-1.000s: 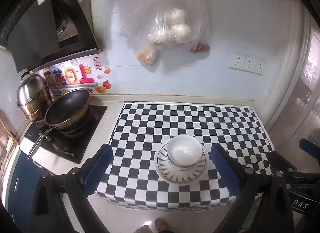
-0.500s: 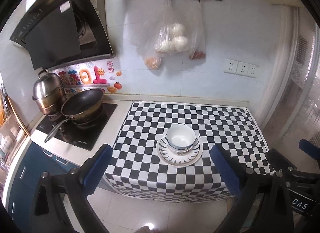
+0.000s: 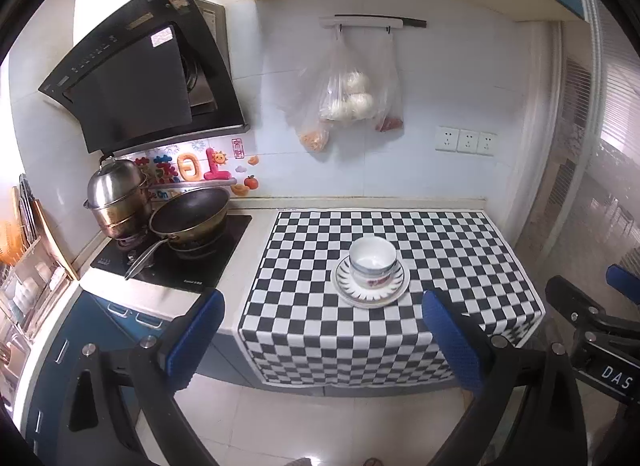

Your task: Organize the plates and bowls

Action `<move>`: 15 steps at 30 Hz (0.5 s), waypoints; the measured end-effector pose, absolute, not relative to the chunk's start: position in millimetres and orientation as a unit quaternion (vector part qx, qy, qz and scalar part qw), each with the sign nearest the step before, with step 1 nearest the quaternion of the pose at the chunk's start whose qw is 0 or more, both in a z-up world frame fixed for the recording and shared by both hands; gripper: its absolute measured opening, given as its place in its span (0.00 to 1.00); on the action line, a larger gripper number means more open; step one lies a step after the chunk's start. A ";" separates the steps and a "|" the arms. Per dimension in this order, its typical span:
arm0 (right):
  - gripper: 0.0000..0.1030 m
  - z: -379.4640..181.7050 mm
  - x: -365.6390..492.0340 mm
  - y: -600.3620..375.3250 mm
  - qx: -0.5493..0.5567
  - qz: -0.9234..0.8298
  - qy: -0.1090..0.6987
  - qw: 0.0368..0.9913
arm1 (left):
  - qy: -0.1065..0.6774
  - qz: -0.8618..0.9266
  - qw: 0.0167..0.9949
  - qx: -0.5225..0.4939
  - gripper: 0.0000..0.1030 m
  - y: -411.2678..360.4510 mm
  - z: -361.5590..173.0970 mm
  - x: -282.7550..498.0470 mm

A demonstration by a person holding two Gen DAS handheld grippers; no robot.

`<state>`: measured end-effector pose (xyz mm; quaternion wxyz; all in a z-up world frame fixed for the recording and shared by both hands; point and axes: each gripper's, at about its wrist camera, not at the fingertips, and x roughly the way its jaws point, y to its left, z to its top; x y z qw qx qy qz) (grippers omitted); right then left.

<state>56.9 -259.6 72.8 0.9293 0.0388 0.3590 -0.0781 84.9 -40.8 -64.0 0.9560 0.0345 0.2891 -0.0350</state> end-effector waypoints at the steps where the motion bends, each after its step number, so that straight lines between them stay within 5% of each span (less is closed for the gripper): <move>1: 1.00 74.4 47.9 -255.0 0.039 -0.081 0.358 0.929 | 0.289 -0.037 0.956 0.035 0.98 -38.5 -64.0 80.8; 15: 1.00 97.2 -56.7 -212.2 0.052 -0.114 0.347 0.930 | 0.274 -0.065 0.958 0.055 0.98 -5.4 -53.4 -2.2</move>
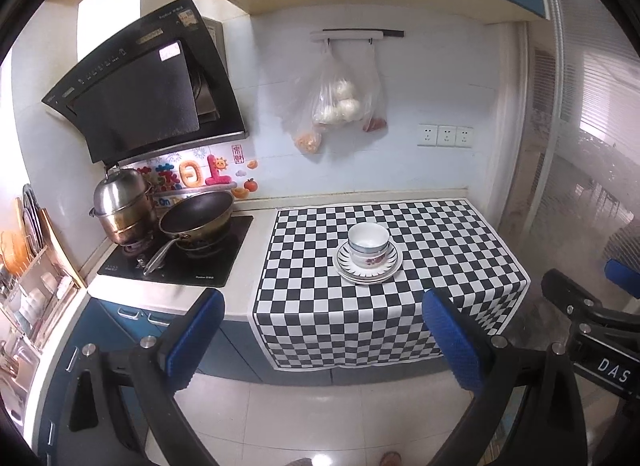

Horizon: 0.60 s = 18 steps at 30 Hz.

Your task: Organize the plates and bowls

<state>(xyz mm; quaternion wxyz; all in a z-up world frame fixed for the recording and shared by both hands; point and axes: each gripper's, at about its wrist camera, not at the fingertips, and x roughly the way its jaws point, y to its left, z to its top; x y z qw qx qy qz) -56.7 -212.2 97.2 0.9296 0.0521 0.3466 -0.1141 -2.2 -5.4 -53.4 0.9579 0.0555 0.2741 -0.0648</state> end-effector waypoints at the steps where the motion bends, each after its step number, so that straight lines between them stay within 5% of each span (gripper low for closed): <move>1: 1.00 98.7 -61.3 -210.5 0.052 -0.115 0.346 0.930 | 0.273 -0.065 0.958 0.056 0.98 -4.3 -52.9 -5.1; 18: 1.00 110.6 -78.8 -220.3 0.044 -0.111 0.341 0.932 | 0.260 -0.052 0.963 0.046 0.98 -5.3 -47.9 -29.2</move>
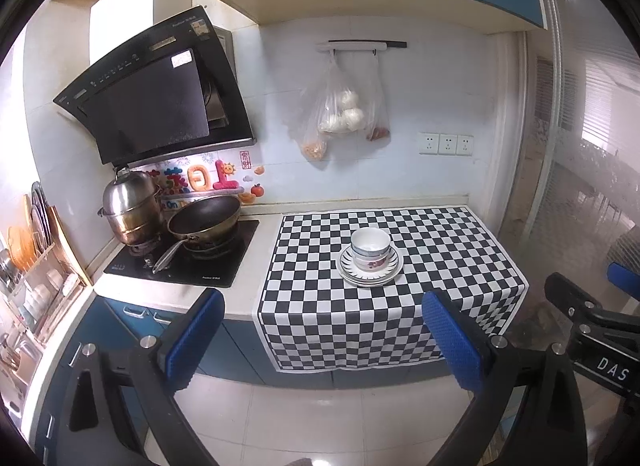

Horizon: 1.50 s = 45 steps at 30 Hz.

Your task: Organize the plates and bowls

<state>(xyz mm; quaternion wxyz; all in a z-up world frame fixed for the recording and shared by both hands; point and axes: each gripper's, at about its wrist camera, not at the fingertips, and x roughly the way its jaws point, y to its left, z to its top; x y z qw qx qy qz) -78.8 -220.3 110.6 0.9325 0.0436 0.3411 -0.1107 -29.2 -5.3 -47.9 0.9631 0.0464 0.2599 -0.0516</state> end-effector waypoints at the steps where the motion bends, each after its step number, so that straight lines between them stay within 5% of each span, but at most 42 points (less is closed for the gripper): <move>1: 1.00 111.0 -78.5 -220.7 0.043 -0.111 0.340 0.933 | 0.259 -0.051 0.963 0.047 0.98 -5.6 -47.6 -29.3; 45: 1.00 106.8 -72.8 -228.3 0.029 -0.109 0.341 0.933 | 0.257 -0.040 0.964 0.049 0.98 -16.7 -45.5 -27.8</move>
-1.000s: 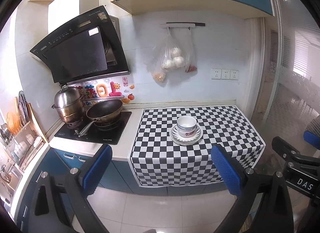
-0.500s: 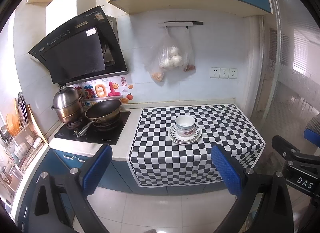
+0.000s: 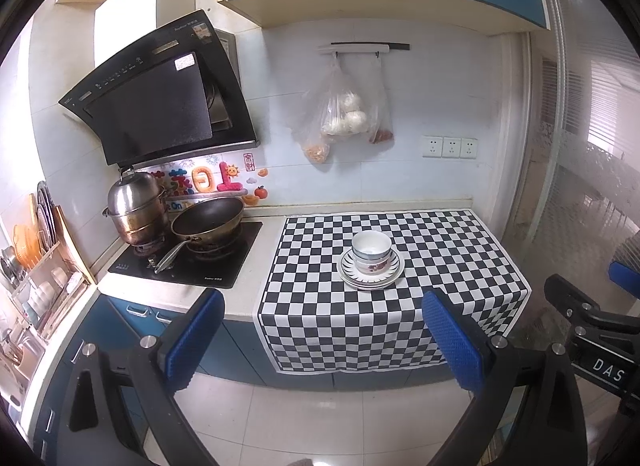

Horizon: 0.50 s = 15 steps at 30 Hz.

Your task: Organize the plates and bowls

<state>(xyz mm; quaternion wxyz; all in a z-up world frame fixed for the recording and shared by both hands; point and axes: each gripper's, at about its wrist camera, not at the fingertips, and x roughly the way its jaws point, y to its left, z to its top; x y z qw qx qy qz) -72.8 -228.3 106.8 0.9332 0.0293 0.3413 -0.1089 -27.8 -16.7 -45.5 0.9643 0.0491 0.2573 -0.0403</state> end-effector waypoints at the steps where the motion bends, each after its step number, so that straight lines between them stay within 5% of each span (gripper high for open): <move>1: 1.00 106.8 -72.8 -228.4 0.030 -0.108 0.342 0.933 | 0.257 -0.041 0.964 0.049 0.98 -16.9 -45.5 -28.0; 15: 1.00 110.9 -76.1 -227.4 0.032 -0.115 0.333 0.935 | 0.249 -0.039 0.967 0.050 0.98 -21.0 -43.0 -31.2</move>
